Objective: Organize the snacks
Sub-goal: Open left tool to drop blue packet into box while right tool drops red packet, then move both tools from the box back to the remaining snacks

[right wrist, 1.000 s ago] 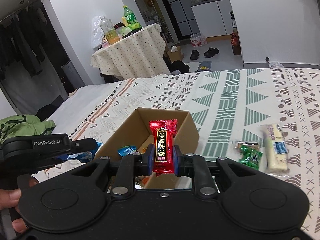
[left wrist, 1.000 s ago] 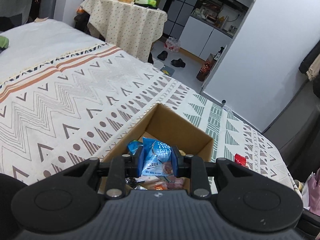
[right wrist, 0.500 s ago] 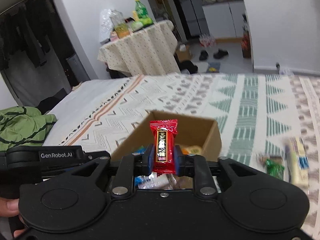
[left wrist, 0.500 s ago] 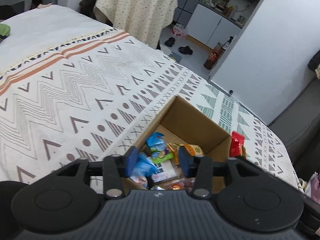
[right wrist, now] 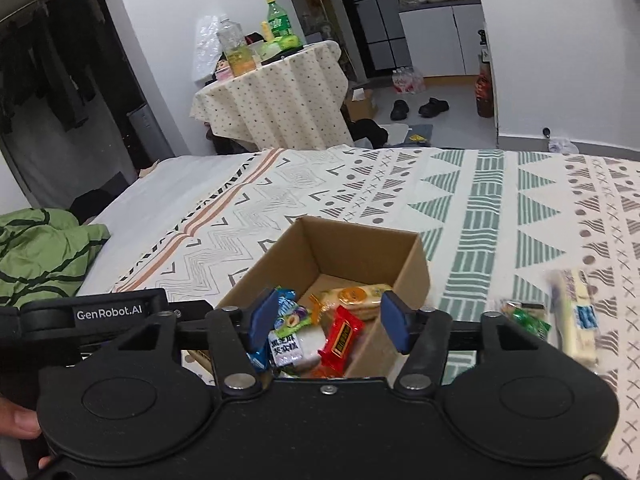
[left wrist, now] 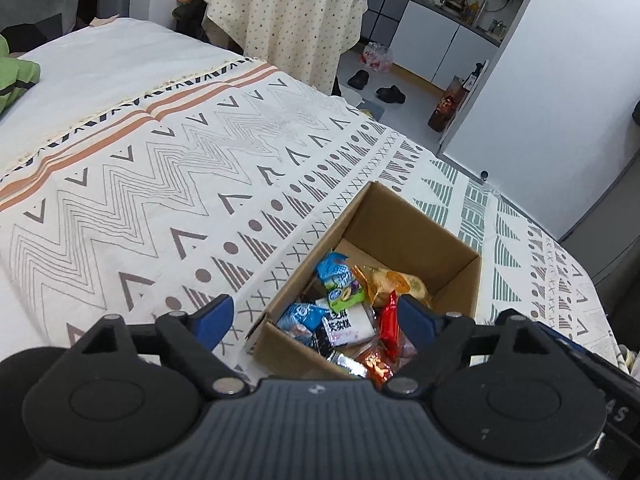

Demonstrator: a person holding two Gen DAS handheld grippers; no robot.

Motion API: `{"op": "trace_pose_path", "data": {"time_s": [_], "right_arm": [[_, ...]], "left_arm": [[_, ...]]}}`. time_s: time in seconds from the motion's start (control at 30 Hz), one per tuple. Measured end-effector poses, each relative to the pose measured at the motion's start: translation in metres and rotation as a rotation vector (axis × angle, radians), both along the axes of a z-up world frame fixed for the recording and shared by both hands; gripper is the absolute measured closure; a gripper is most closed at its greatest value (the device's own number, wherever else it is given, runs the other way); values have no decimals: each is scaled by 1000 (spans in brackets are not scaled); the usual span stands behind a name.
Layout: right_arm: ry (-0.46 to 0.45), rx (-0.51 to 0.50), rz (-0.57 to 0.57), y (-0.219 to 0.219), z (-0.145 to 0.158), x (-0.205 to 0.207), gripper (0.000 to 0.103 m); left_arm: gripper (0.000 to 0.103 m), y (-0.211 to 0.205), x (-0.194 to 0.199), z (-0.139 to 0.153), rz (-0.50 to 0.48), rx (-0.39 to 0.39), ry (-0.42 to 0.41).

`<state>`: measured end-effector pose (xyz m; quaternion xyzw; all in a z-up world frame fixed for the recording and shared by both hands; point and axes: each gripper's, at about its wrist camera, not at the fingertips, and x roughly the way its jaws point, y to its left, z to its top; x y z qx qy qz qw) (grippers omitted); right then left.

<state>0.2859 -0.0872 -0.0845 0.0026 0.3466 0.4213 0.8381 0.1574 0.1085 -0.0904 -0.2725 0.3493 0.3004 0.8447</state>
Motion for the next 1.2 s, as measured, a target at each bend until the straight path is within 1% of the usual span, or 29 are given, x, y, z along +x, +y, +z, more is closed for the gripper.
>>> {"op": "trace_pose_path", "data": {"time_s": [0.07,0.13,0.17,0.23,0.3,0.43,0.5,0.6,0.7,1.03,1.2], "right_arm": [[-3,1,-12,-6,2,0,38],[5,6,-18,-13,3,0,30],[4,8,-20,-16,4,0,28],[-6,8,-34,-24,6,-1,17],[-10,17,-47,-32,8,-1,10],[-19,14,-52,-47,11,-1,2],[-21,15,-60,-55,12,-2,0],[-5,22,-69,-66,13,-1,0],[-9,33,-77,-76,14,-1,0],[-5,51,-102,-115,15,2,0],[22,78,-133,-141,15,6,0]], "left_arm": [[15,-5,-1,2,1,17,7],[11,-11,-2,5,-4,32,10],[9,-14,-2,6,-6,39,10],[6,-21,-3,9,-16,55,7],[0,-28,-2,12,-32,70,3],[0,-42,-4,19,-51,83,-25],[0,-49,-3,21,-59,91,-33],[0,-60,-2,25,-78,109,-40],[0,-71,0,27,-96,125,-44],[0,-108,5,35,-161,150,-67],[0,-126,13,37,-173,153,-66]]}}
